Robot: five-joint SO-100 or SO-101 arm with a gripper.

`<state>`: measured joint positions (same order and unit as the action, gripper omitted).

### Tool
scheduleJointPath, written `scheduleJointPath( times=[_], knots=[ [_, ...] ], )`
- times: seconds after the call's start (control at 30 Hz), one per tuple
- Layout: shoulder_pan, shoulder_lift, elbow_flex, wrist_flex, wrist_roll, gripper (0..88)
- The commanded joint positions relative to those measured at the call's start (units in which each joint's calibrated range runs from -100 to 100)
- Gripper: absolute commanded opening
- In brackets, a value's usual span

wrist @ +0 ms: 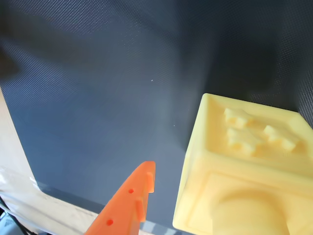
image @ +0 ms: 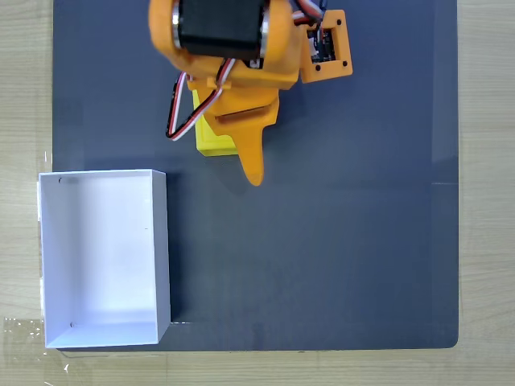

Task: Grasp a yellow block and put it in the box

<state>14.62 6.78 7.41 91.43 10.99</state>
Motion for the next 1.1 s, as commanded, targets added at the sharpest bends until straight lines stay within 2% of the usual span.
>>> scheduleJointPath(
  times=[0.0,0.43,0.5,0.8,0.9,1.07],
  knots=[
    [0.78,1.44,-2.3,-0.94,0.08,56.2],
    [2.13,7.37,-2.3,-4.17,-0.23,55.4],
    [2.3,7.11,-2.3,-4.17,-0.28,51.9],
    [4.49,7.11,-5.37,-5.04,0.08,25.8],
    [4.4,7.03,-6.46,-4.96,0.13,23.0],
    [3.31,6.86,-9.89,-4.35,0.13,23.2]
  ],
)
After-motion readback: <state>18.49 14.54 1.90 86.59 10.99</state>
